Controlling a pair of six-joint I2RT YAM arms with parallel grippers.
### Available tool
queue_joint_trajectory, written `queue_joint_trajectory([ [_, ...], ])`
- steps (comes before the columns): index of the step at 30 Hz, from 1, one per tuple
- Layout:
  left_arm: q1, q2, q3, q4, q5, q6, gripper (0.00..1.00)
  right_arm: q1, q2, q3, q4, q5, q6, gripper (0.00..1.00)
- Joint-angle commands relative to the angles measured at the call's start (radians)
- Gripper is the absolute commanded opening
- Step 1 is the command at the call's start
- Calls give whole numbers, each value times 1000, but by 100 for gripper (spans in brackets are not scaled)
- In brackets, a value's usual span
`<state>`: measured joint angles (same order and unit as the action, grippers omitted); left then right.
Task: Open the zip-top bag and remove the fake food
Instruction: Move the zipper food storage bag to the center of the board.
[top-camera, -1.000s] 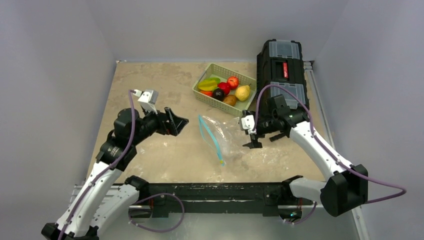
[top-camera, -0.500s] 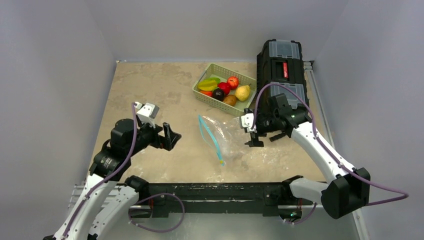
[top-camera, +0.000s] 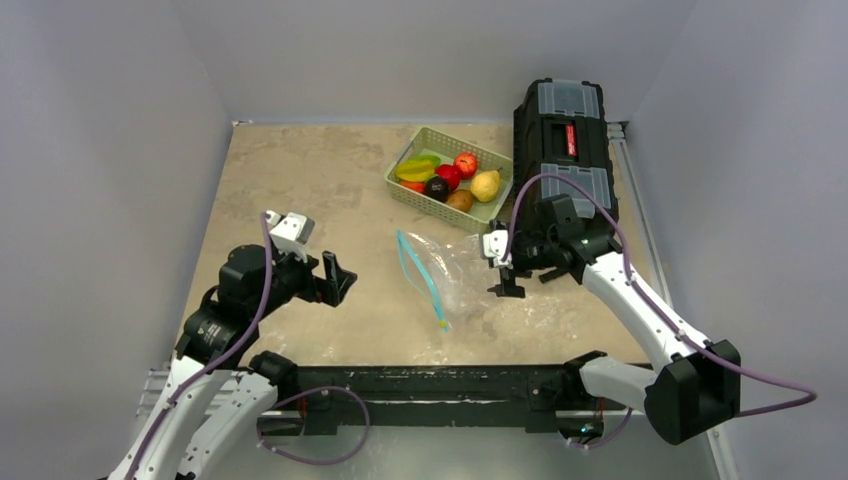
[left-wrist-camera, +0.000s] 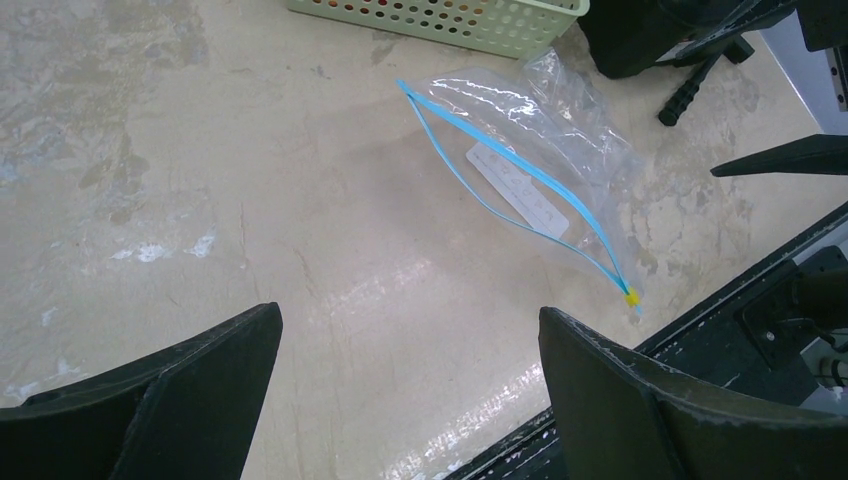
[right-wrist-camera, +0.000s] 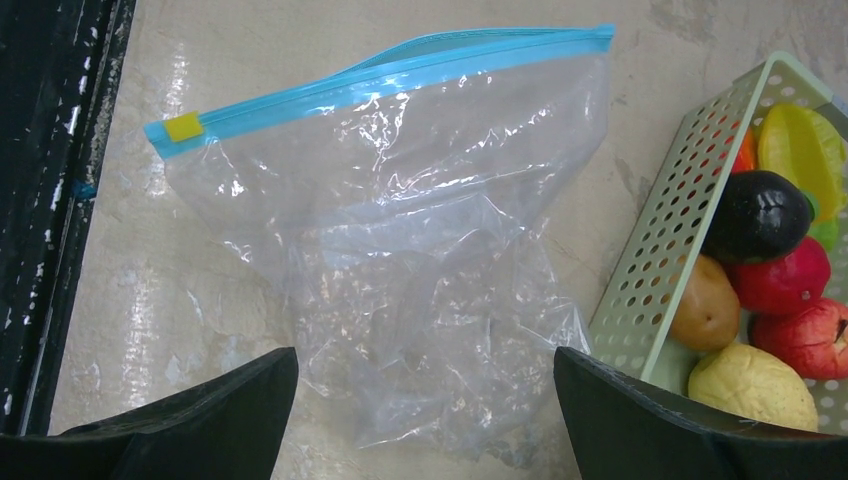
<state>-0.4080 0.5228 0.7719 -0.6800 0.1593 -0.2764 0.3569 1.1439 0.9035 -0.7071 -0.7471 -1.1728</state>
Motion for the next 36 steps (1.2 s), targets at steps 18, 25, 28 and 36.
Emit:
queue_joint_trajectory([
  [18, 5, -12, -3, 4, -28, 11, 100, 0, 35, -85, 106, -43, 18, 99],
  [25, 5, -17, -5, 4, -27, 11, 100, 33, 66, -98, 99, -13, -40, 99],
  [28, 5, -17, -5, 4, -27, 11, 100, 50, 71, -95, 112, 15, -31, 99],
  [36, 5, -14, -5, 2, -27, 13, 100, 98, 81, -90, 151, 86, 10, 99],
])
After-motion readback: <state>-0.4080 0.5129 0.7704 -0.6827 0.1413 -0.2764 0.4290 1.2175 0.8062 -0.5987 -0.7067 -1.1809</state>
